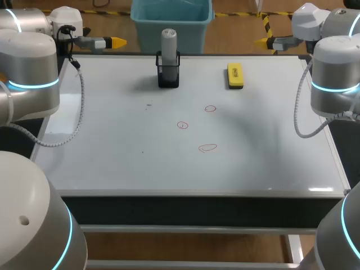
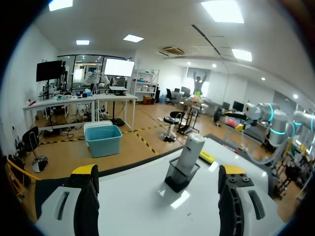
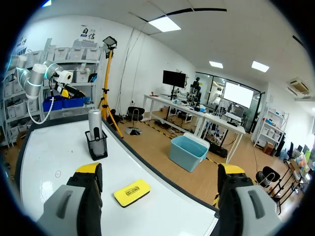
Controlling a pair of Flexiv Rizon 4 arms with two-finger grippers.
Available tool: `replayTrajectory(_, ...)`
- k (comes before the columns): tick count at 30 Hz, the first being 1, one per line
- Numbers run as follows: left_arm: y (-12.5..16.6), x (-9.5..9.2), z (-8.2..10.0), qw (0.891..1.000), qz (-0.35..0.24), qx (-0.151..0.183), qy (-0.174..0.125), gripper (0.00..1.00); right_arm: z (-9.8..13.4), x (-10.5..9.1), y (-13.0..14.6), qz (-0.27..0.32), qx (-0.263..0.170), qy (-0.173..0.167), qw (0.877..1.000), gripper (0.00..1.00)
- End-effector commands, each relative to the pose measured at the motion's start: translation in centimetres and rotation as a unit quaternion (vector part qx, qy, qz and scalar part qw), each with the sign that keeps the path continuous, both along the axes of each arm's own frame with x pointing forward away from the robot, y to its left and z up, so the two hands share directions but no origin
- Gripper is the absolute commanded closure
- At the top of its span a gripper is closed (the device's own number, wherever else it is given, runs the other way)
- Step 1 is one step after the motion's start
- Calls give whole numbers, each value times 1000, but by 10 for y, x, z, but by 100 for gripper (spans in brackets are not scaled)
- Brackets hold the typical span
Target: Pick up the inspection probe, press it on each red-marked spot on the whiteboard one by one, put down the probe, pick up the eraser, and wipe off all the red marks.
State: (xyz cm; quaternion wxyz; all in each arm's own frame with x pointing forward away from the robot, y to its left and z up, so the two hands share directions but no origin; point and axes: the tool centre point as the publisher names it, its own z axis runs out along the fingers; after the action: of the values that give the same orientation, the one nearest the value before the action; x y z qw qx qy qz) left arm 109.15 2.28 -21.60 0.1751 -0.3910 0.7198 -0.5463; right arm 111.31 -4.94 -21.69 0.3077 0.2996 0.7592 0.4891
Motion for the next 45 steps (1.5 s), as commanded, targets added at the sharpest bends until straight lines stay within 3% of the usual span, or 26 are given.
replayTrajectory(1, 0, 0, -1, 1000, 0, 0, -1, 0, 0, 0, 0, 0, 0, 0, 1000, 0)
replayTrajectory(40, 0, 0, -1, 1000, 0, 0, -1, 0, 0, 0, 0, 0, 0, 0, 1000, 0)
replayTrajectory(43, -9, 7, -12, 999, -41, 17, -2, 0, 0, 0, 0, 0, 0, 0, 1000, 0)
replayTrajectory(45, -15, 10, -17, 998, -69, 7, -4, 0, 0, 0, 0, 0, 0, 0, 1000, 0)
